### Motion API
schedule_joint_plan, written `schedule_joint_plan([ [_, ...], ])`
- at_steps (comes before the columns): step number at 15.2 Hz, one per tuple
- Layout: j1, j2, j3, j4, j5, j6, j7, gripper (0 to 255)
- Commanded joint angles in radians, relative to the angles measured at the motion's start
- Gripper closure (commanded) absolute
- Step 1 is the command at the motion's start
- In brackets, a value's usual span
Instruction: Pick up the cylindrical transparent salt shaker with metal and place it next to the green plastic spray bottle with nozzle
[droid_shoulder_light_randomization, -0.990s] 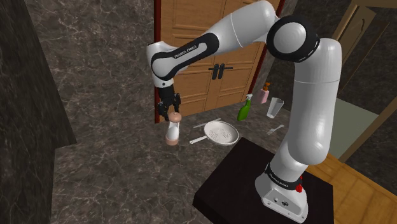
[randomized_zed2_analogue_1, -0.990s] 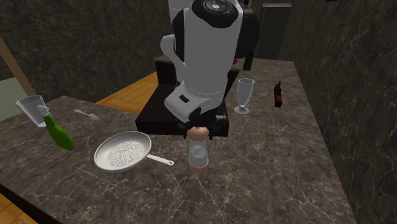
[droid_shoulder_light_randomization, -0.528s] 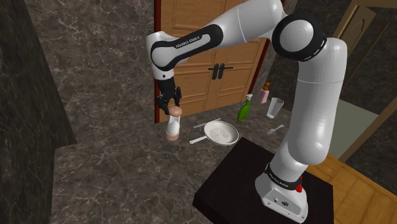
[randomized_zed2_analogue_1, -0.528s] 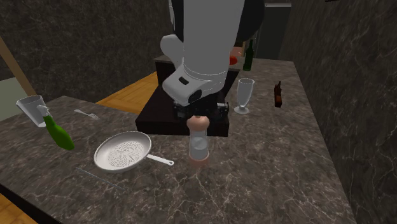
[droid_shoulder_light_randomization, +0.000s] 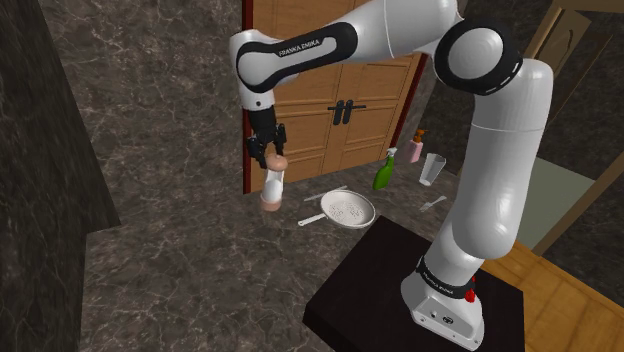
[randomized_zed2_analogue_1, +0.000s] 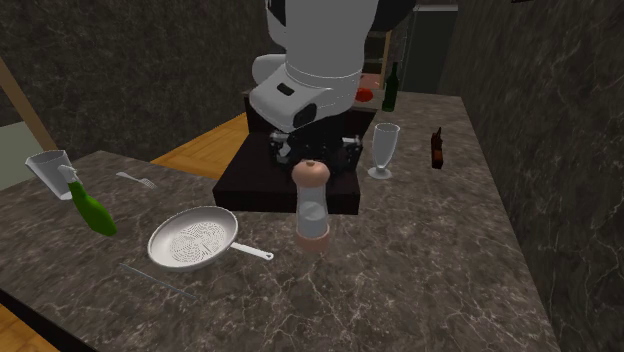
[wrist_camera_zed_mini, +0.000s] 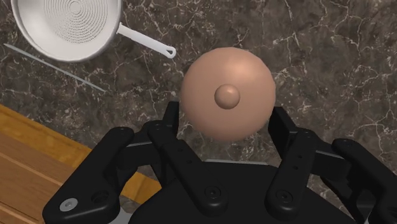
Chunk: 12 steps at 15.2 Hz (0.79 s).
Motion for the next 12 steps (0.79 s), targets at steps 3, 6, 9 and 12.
schedule_joint_plan([
  [3,0.0,-0.015,0.001,0.035,0.003,-0.049,-0.003,255],
  [6,0.0,-0.023,0.002,0.064,0.005,-0.087,-0.005,255],
  [9,0.001,-0.029,0.002,0.096,0.006,-0.125,-0.007,255],
  [12,0.001,-0.033,0.003,0.131,0.007,-0.164,-0.009,255],
])
